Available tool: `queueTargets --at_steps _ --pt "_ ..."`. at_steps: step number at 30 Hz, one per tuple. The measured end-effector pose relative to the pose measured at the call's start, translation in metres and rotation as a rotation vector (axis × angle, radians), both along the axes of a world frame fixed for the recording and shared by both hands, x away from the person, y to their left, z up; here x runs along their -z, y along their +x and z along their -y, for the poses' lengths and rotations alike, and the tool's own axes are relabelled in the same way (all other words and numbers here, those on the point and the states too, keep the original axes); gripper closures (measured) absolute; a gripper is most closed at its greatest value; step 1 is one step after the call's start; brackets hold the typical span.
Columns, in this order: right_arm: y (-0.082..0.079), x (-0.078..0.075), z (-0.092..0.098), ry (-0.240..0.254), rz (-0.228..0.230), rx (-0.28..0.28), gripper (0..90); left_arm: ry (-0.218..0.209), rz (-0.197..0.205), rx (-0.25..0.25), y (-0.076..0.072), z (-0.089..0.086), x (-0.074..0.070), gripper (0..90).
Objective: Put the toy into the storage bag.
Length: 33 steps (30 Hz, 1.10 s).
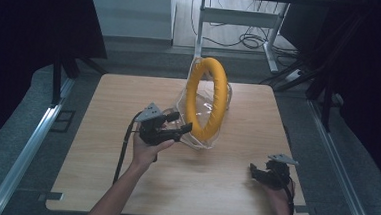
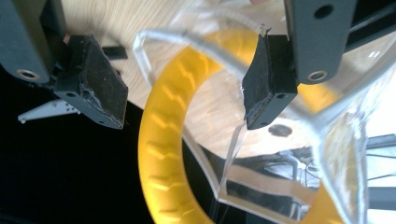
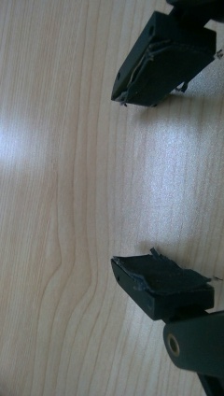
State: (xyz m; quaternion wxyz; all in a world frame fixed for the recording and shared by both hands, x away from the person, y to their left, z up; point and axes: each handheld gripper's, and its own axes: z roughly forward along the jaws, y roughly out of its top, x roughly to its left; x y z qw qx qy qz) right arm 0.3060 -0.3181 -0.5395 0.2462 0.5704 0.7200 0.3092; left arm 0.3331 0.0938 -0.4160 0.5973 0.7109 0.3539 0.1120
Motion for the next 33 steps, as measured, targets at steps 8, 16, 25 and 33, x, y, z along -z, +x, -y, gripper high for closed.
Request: queueTargets --at_steps 8,16,25,33 --pt "0.000 0.000 0.000 0.002 -0.001 0.003 17.1 0.066 -0.028 -0.005 -0.014 -0.027 0.015 31.2" --pt "0.000 0.000 0.000 -0.001 -0.002 0.002 17.1 0.102 -0.062 -0.021 -0.023 -0.051 0.029 31.2" --pt "0.000 0.000 0.000 -0.001 -0.001 0.002 17.2 0.125 -0.087 -0.024 -0.026 -0.059 0.037 31.6" --pt "0.000 0.000 0.000 0.000 -0.001 0.001 17.2 0.125 -0.097 -0.021 -0.025 -0.059 0.039 31.1"
